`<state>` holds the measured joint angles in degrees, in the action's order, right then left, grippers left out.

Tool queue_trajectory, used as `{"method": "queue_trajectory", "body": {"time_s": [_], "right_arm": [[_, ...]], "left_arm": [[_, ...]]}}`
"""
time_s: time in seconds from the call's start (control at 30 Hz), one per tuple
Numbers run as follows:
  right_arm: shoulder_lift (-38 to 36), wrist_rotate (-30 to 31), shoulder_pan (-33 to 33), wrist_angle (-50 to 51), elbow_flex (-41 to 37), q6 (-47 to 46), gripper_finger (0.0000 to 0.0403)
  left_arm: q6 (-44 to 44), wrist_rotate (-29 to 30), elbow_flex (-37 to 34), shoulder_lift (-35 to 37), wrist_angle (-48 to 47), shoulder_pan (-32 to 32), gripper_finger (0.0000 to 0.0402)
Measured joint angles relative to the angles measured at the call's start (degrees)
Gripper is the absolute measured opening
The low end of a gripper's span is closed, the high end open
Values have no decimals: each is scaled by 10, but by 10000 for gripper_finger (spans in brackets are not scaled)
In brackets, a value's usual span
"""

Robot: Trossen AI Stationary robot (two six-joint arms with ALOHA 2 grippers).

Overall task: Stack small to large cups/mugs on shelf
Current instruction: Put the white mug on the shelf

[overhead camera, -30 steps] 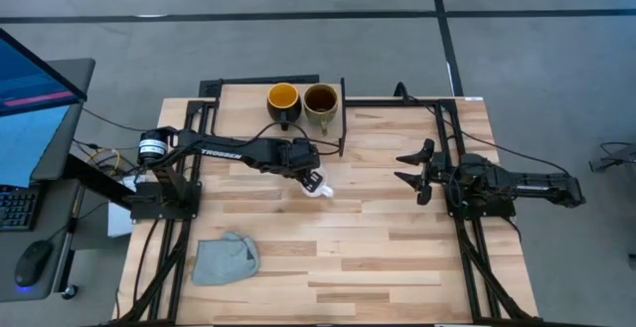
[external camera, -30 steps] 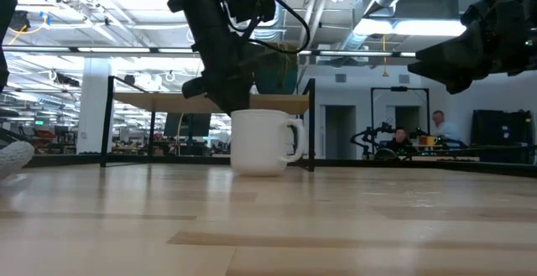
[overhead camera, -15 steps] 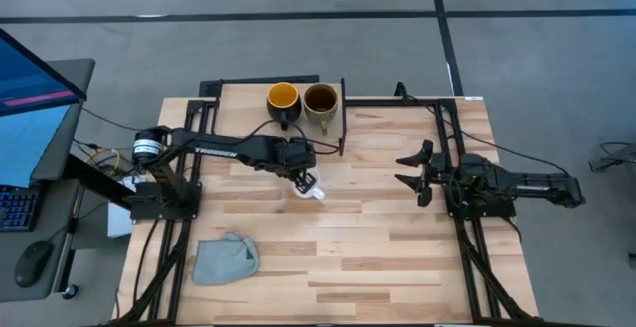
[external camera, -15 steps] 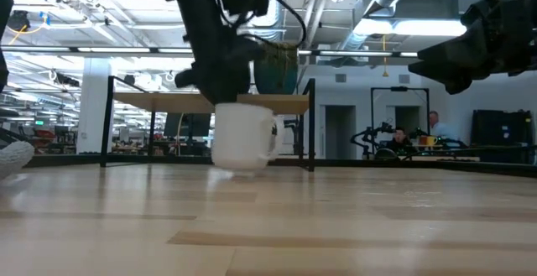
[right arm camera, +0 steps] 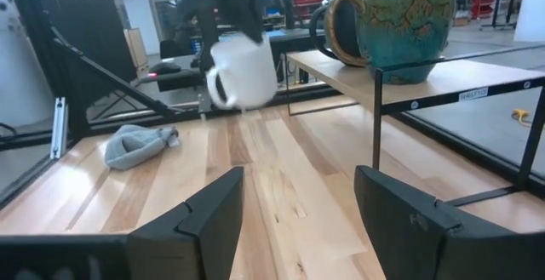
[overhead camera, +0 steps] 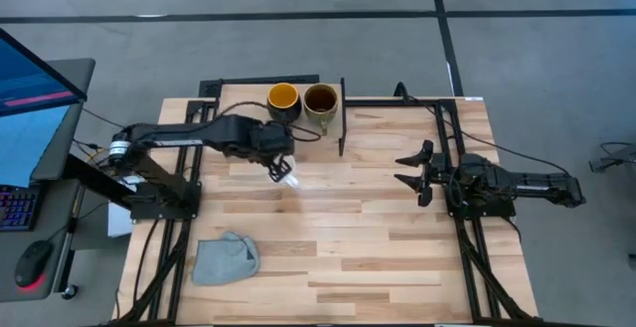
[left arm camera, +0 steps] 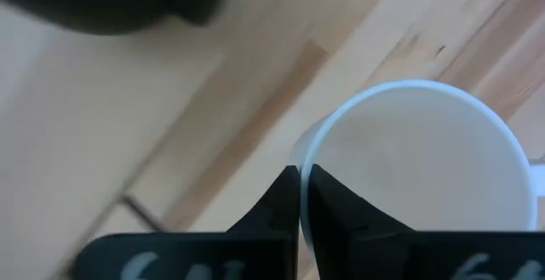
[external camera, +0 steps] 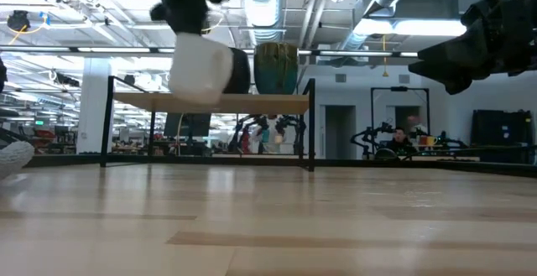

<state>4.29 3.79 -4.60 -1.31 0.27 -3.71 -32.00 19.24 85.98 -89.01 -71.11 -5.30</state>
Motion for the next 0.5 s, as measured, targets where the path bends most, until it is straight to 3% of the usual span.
{"method": "queue_trajectory", "body": {"time_s": [0.27, 0.5], "right_arm": [[0, 1, 0, 0, 0, -23, 244], [0, 6, 0, -7, 0, -24, 244]], "left_arm": [[68, 92, 44, 81, -91, -28, 0], [166, 70, 44, 118, -93, -116, 0]]}}
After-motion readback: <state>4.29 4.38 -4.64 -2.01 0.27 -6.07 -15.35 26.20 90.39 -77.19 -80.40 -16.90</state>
